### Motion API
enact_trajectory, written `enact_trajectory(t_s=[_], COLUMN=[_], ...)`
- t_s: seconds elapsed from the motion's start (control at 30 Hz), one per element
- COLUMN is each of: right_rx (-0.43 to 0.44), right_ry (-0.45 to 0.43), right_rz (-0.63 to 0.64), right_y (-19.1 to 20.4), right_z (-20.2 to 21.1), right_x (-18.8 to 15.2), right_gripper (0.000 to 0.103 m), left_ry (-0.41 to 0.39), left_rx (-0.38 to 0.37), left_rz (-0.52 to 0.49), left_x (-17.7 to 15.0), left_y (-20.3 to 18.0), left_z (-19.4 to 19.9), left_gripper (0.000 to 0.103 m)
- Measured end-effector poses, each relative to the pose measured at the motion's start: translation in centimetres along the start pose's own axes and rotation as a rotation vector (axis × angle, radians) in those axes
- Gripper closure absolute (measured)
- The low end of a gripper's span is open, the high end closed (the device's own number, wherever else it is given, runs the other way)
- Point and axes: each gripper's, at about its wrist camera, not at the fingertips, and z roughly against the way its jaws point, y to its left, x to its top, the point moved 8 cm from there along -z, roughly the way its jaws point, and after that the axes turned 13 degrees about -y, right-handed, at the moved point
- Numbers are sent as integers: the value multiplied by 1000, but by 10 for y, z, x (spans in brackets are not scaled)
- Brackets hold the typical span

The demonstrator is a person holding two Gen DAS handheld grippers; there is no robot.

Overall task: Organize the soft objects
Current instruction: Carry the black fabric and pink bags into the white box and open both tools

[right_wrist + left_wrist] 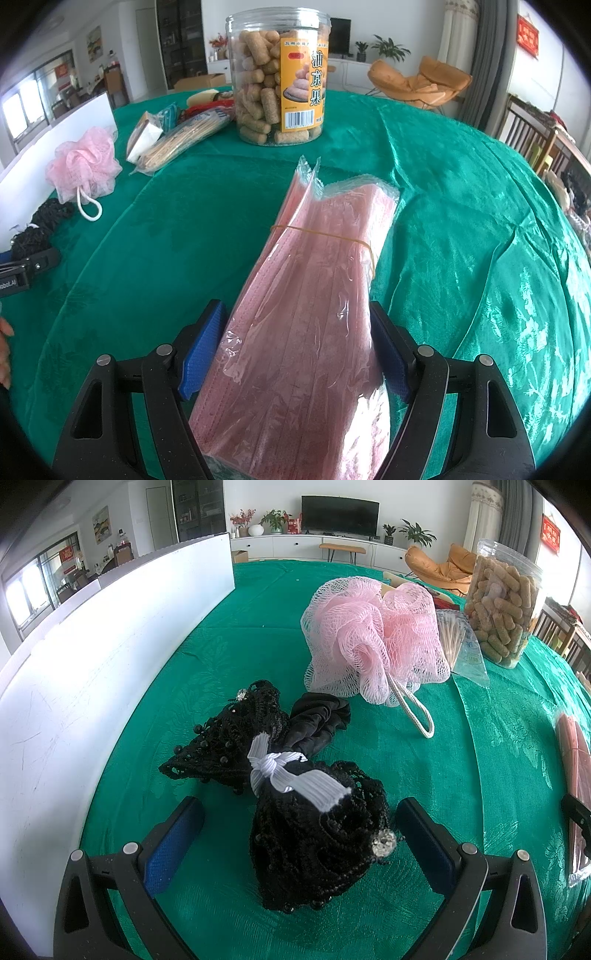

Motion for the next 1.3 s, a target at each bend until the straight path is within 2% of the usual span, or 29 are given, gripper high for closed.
enact_trajectory(t_s=[0.2,0.27,0.3,0.33,0.37,0.4,0.43,0.53,0.63,0.87,1.03,1.3], right_rx=[37,53,55,54,61,64,68,69,90,162,202,312], right_ry=[216,267,276,277,273,266,260,240,212,156,111,62], right_rz=[19,27,35,44,53,60,63,53,8,-110,-143,-159], right_y=[0,1,1,1,2,3,3,3,1,1,6,41], right_z=[-12,-16,-16,-16,-15,-14,-11,-4,9,37,52,72], right_x=[6,8,8,8,9,10,10,12,16,24,43,70], right_gripper=[23,23,25,28,31,41,51,68,81,84,84,84], left_ry=[17,48,56,46,22,-1,-11,-27,-31,-69,-103,-134], left_rx=[-10,-17,-18,-29,-39,-55,-55,-86,-138,-226,-298,-343], left_rz=[-18,-25,-28,-30,-41,-57,-75,-58,13,145,226,285], left_x=[-1,-3,-4,-4,-3,-2,-3,-8,-12,-9,-5,-1], left_y=[0,-1,-2,-3,-6,-9,-12,-14,-11,-4,3,11], left_z=[1,4,5,8,14,19,23,31,41,62,75,96], left_gripper=[0,0,3,9,31,58,67,71,71,71,71,71])
